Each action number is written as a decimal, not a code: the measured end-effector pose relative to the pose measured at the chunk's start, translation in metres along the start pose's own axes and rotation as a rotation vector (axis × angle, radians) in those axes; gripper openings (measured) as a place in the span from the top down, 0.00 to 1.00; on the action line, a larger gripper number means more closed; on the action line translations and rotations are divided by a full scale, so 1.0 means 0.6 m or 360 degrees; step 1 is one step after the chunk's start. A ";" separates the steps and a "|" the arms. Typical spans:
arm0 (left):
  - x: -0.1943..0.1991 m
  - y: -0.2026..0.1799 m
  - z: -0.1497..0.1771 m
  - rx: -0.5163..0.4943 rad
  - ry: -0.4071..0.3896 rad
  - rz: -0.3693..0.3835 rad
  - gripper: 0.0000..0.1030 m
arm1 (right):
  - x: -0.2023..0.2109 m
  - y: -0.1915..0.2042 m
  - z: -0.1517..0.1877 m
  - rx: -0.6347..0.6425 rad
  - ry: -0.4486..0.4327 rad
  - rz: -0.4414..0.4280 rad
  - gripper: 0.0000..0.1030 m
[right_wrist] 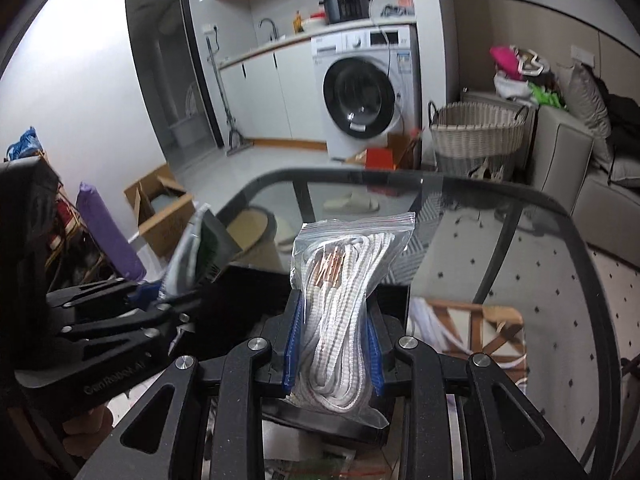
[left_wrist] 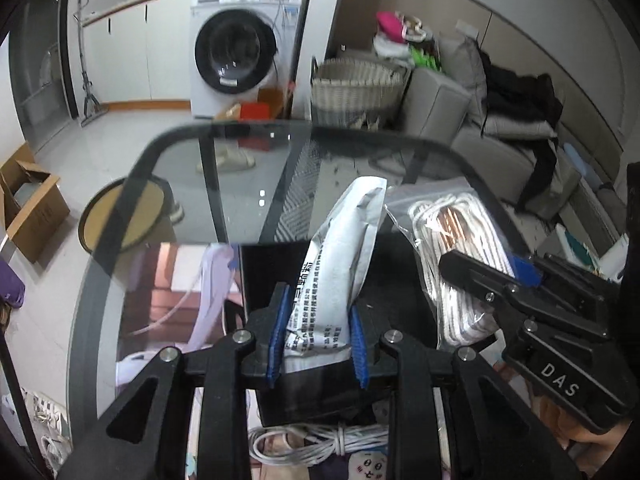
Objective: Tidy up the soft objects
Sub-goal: 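Lower the packet into the black box with left gripper while right lowers the rope bag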
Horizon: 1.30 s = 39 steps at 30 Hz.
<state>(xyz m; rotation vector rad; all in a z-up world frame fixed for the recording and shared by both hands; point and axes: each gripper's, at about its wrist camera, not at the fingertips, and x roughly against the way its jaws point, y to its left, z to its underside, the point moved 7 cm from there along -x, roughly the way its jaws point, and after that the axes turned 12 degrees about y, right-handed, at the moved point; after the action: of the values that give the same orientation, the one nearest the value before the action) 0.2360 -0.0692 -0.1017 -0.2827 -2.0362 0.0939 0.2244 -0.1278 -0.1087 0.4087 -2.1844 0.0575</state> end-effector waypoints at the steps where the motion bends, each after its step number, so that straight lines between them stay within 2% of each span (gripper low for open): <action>1: -0.002 -0.001 0.003 -0.0007 0.0010 -0.0008 0.75 | -0.007 -0.001 0.002 0.0000 0.0024 0.0001 0.74; 6: -0.013 -0.007 0.008 -0.0017 0.0055 -0.0021 0.75 | -0.032 -0.005 0.021 -0.0003 0.0114 -0.0002 0.74; 15: -0.010 0.006 0.011 -0.0009 0.0060 -0.0003 0.71 | -0.036 -0.002 0.026 -0.0006 0.0134 -0.0016 0.73; 17: -0.011 0.008 0.010 -0.0011 0.0066 -0.0006 0.66 | -0.038 0.000 0.027 -0.0007 0.0146 -0.0016 0.72; 19: -0.007 0.008 0.011 -0.0006 0.0051 -0.0002 0.57 | -0.038 0.002 0.027 -0.0009 0.0158 -0.0011 0.69; 20: -0.005 0.007 0.010 -0.0006 0.0042 0.0007 0.56 | -0.038 0.002 0.027 -0.0011 0.0161 -0.0003 0.68; 31: 0.003 0.013 0.009 0.0001 0.0018 0.0005 0.55 | -0.037 0.003 0.026 -0.0017 0.0174 -0.0016 0.53; 39: 0.008 0.020 0.007 0.0029 0.0001 0.0003 0.55 | -0.031 0.015 0.026 0.0009 0.0153 -0.0070 0.52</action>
<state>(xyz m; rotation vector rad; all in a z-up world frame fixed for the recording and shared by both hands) 0.2321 -0.0560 -0.1018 -0.2735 -2.0332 0.1134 0.2200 -0.1170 -0.1319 0.4478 -2.0801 0.0582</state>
